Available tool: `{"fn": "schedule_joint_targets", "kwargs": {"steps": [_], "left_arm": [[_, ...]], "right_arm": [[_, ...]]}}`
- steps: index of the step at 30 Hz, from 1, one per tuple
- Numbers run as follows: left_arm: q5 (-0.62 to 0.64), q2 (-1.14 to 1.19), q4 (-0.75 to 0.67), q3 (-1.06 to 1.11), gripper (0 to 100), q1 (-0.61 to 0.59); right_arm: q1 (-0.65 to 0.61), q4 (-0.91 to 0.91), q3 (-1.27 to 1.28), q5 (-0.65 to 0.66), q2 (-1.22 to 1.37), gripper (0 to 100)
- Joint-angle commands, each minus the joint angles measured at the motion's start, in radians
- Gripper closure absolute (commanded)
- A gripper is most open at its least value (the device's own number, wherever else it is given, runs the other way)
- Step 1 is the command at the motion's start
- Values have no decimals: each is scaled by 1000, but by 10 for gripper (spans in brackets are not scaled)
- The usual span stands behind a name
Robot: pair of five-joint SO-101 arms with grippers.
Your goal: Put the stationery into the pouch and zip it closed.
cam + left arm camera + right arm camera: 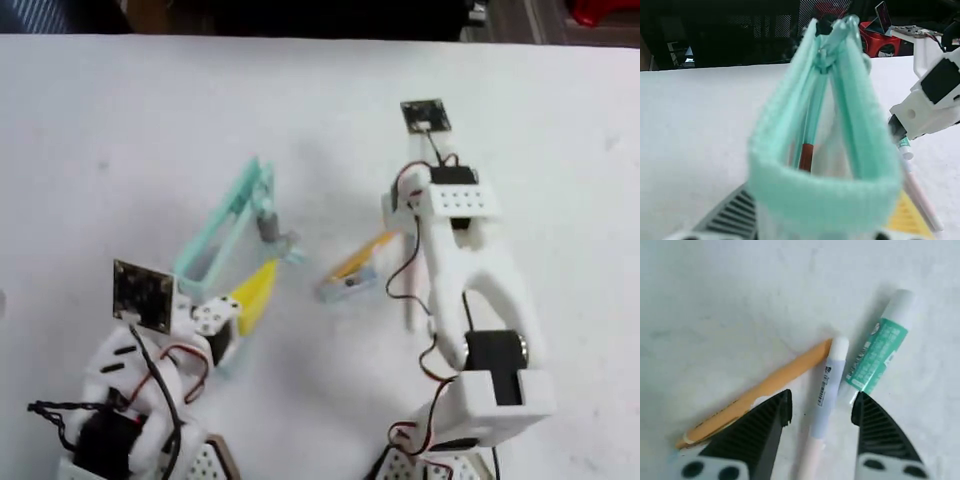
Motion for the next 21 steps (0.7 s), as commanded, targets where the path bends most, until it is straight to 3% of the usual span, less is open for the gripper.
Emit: {"fn": "schedule_joint_targets", "kwargs": {"steps": [1,21], "left_arm": [[6,12,3,-25,744,19],[6,12,3,-23,744,19]], "right_arm": [[-4,-12,-46,-5,18,811],[53,-97,-48,-3,170,812]]}}
